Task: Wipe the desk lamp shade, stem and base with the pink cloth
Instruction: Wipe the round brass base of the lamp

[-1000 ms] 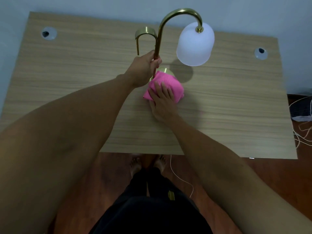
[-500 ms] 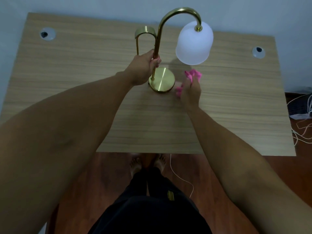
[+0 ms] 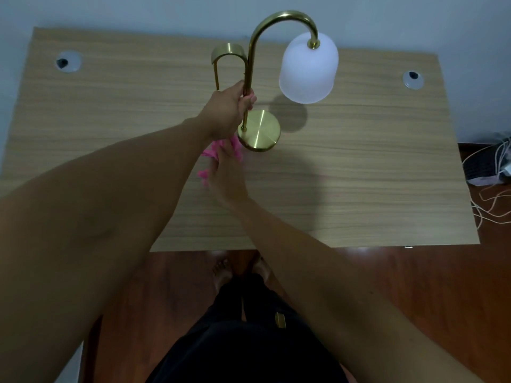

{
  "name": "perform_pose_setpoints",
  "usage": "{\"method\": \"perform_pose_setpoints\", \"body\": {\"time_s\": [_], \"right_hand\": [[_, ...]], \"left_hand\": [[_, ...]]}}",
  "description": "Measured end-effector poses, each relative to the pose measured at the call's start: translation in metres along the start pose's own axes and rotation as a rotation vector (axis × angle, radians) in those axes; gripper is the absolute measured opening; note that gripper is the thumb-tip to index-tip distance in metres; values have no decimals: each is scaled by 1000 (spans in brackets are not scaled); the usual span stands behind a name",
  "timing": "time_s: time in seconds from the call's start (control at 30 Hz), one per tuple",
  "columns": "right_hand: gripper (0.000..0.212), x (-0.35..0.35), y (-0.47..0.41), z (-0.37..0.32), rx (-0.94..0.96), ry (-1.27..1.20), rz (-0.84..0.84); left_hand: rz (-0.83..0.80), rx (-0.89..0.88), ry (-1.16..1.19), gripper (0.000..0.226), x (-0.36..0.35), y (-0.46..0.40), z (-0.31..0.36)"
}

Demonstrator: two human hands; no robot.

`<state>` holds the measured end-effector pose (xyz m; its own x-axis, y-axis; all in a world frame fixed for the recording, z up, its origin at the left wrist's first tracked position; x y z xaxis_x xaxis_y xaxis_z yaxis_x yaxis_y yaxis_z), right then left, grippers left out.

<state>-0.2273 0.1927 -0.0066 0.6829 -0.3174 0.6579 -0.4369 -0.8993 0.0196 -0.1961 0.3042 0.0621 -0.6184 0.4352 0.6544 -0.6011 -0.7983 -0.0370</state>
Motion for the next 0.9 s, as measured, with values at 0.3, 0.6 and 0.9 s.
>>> {"method": "perform_pose_setpoints", "body": {"time_s": [0.3, 0.6, 0.9], "right_hand": [[54, 30, -15, 54, 605, 588, -96], [55, 141, -31, 115, 78, 564, 301], [49, 85, -39, 80, 52, 341, 204]], "left_hand": [[-25, 1, 4, 27, 0, -1, -3], [-38, -23, -27, 27, 2, 0, -1], [-38, -4, -23, 27, 1, 0, 0]]}}
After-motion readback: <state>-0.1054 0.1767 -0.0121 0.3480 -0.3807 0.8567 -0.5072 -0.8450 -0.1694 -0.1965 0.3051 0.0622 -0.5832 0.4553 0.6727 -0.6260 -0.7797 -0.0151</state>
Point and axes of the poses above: each hand's wrist, its own y-axis away from the middle knuckle, its own x-axis out of the back of the hand, z = x × y, the point moved 8 cm from there along -y, towards the middle knuckle, and after that the axes turned 9 degrees about z, right-handed, at the moved point
